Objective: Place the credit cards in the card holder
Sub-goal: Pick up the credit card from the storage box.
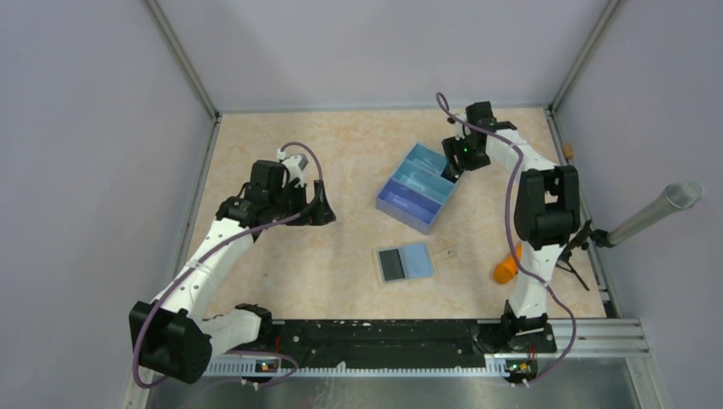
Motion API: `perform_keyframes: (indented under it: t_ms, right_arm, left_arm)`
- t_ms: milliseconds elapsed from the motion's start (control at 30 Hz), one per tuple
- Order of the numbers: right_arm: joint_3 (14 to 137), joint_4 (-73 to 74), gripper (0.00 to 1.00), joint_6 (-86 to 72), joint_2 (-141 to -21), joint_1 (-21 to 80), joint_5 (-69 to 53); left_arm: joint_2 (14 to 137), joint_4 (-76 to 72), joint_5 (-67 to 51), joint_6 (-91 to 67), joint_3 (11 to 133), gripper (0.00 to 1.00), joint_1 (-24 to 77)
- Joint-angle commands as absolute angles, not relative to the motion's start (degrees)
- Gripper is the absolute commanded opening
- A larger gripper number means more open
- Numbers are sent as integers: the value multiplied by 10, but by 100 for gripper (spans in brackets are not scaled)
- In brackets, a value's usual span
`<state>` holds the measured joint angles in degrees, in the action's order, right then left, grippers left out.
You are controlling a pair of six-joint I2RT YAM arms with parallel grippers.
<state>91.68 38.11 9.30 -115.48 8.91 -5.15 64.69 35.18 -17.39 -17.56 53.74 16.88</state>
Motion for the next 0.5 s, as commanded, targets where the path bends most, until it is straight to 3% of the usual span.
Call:
perform_keyframes:
  t_ms: [0, 467]
  right_arm:
    - [952, 358, 63, 92, -1114, 85, -10]
    - [974, 358, 39, 101, -1113, 85, -18]
  left_arm:
    - [648, 341, -188, -170, 534, 99, 164]
    - [653, 340, -196, -171, 533, 99, 163]
